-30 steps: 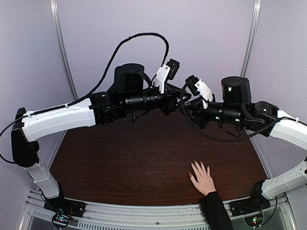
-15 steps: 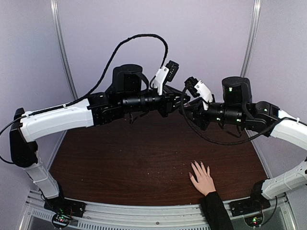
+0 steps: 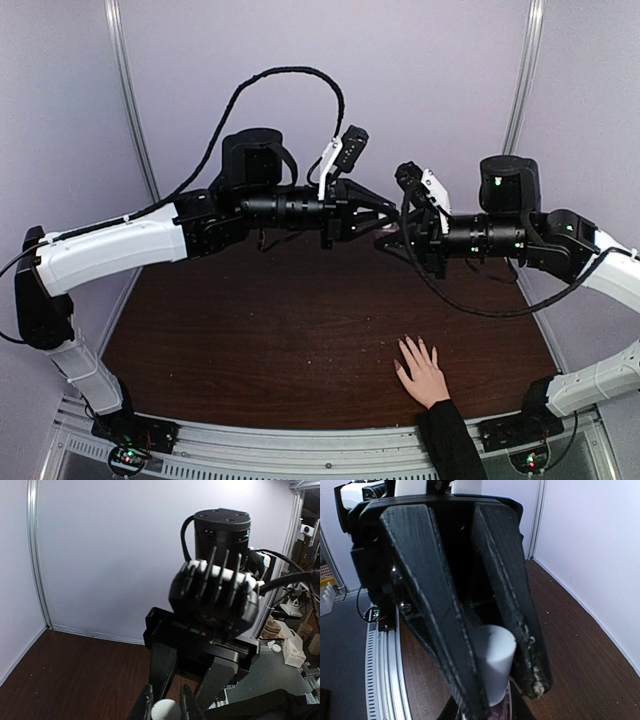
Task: Paint the nails
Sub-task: Screw the nail polish bottle cap onto the nail polish bottle.
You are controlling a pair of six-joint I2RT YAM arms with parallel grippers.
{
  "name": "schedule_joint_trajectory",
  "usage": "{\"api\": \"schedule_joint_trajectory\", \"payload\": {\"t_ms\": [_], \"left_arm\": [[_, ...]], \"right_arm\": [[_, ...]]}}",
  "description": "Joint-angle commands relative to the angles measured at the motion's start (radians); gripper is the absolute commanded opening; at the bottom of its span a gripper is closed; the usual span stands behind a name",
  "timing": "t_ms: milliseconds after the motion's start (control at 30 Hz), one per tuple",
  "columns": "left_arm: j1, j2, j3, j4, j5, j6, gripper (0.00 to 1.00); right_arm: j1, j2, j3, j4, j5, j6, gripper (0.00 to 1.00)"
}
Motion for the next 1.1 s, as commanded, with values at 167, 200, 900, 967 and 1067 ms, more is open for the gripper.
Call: {"api": "schedule_joint_trajectory", "payload": {"t_ms": [167, 200, 900, 967, 1067], "left_arm": [[-0.016, 0.009, -0.012, 0.042, 0.347, 0.001, 0.0], [-0.017, 0.01, -0.012, 0.045, 0.365, 0.002, 0.0], [0.013, -0.009, -0.041, 0.159, 0.517, -0.06, 0.14], [0.03, -0.035, -0.065, 0.183, 0.462, -0.081, 0.23], [0.049, -0.079, -0.111, 0.202, 0.354, -0.088, 0.29]], "right_arm": [[0.005, 0.002, 0.088, 0.092, -0.371, -0.042, 0.0], [0.004, 0.005, 0.095, 0.089, -0.4, -0.046, 0.0], [0.003, 0.044, 0.151, 0.021, -0.575, -0.094, 0.0], [0.002, 0.035, 0.139, 0.006, -0.528, -0.103, 0.0], [-0.001, 0.019, 0.112, -0.013, -0.442, -0.117, 0.0]]}}
